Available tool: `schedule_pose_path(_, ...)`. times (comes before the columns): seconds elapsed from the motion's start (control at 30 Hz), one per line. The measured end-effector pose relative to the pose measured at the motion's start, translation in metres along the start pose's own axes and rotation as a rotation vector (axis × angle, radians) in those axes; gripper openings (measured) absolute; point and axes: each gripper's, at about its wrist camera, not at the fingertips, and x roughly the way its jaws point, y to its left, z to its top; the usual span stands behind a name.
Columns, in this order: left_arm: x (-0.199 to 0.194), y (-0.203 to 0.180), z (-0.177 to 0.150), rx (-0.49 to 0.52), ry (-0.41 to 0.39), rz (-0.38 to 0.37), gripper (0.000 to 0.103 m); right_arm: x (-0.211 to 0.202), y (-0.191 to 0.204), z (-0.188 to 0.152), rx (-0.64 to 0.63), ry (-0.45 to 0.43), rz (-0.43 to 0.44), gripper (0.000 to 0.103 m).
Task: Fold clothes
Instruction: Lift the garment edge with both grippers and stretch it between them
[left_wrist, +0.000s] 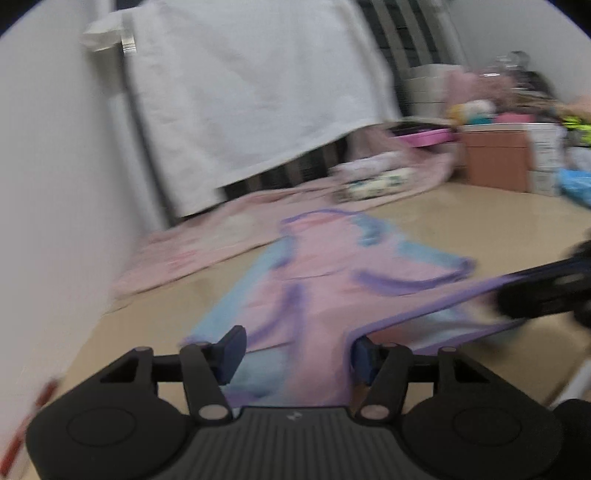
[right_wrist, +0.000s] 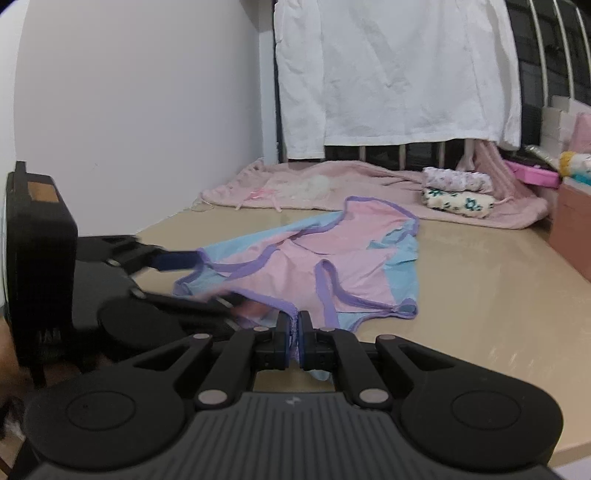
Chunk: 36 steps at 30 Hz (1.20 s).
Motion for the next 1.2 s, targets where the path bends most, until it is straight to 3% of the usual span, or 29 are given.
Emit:
schedule_pose_path(0.13,-0.025,0.022,-0.013,-0.035,-0.030,0.135,0.061,-0.008,0.001,-0.010,-0.041,0.006,-0.075,0.004)
schedule_pose_path(0.33,-0.035,0.008,-0.026,0.068,-0.037,0.245,0.057,-0.014,0.018,-0.018,-0.144,-0.003,-0.168,0.004)
schedule_pose_path(0.4,-0.033,0.003,-0.029,0.087,0.002,0.198,0.024,-0.010,0.024,-0.022,-0.176,0.004,-0.199,0.004)
schedule_pose_path(0.43,-0.033,0.001,-0.029,0.099,0.026,0.176,0.017,-0.008,0.028,-0.025,-0.190,0.010,-0.212,0.004)
schedule_pose_path(0.53,-0.037,-0.008,-0.032,0.128,0.031,0.165,0.008,0.002,0.038,-0.035,-0.241,0.039,-0.255,0.005)
schedule_pose_path(0.67,-0.040,-0.002,-0.030,0.057,0.049,0.151,0.007,0.013,0.046,-0.049,-0.282,0.069,-0.292,0.007)
schedule_pose_path(0.83,-0.052,0.004,-0.024,0.002,0.062,0.143,0.007,0.015,0.049,-0.050,-0.275,0.055,-0.365,0.018)
schedule_pose_path(0.97,-0.069,0.004,-0.013,-0.017,0.030,0.165,0.007,0.012,0.053,-0.047,-0.285,0.026,-0.436,0.018)
schedule_pose_path(1.07,-0.070,0.002,-0.013,-0.001,0.022,0.173,0.016,0.013,0.051,-0.049,-0.319,0.025,-0.517,0.018)
schedule_pose_path(1.2,-0.056,-0.006,-0.025,0.040,0.075,0.175,0.016,0.006,0.049,-0.049,-0.292,0.021,-0.504,0.009)
